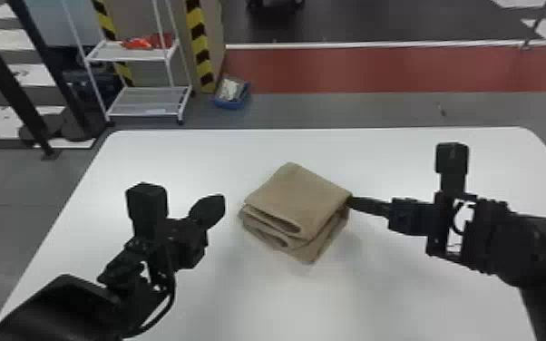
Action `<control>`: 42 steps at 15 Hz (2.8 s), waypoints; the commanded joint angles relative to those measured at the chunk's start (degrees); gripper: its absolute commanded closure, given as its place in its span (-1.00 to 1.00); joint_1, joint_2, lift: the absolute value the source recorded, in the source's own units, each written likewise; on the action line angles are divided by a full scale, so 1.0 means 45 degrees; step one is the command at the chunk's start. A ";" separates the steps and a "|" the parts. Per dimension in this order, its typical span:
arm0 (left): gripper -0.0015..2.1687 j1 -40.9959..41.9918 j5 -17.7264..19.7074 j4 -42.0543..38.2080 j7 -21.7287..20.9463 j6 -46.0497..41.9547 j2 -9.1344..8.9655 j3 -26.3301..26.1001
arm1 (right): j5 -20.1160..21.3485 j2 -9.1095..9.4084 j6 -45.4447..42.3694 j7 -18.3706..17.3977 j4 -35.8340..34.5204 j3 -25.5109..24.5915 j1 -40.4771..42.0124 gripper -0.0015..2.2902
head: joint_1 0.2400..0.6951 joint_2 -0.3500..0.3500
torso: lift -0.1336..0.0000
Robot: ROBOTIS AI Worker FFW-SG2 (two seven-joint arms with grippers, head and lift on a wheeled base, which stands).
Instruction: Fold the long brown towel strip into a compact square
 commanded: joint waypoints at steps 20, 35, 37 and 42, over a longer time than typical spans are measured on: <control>0.90 -0.1387 -0.0332 0.2657 -0.0194 -0.1300 -0.0261 -0.1352 | -0.3213 -0.0412 -0.3125 0.3713 -0.3637 -0.4837 0.5942 0.66 | 1.00 -0.30 | -0.80; 0.90 0.0098 -0.0312 0.0742 0.0079 -0.1144 -0.0378 -0.2426 | -0.3916 -0.0139 -0.3515 0.3713 -0.3969 -0.4388 0.6098 0.66 | 1.00 -0.43 | -0.80; 0.90 0.0137 -0.0312 0.0586 0.0138 -0.0949 -0.0397 -0.2407 | -0.3935 -0.0139 -0.3515 0.3694 -0.3989 -0.4427 0.6020 0.66 | 1.00 -0.45 | -0.80; 0.90 0.0293 -0.0175 0.0117 0.0079 -0.0519 -0.0358 -0.2153 | -0.4170 -0.0158 -0.3437 0.3498 -0.4047 -0.4466 0.5942 0.65 | 1.00 -0.47 | -0.80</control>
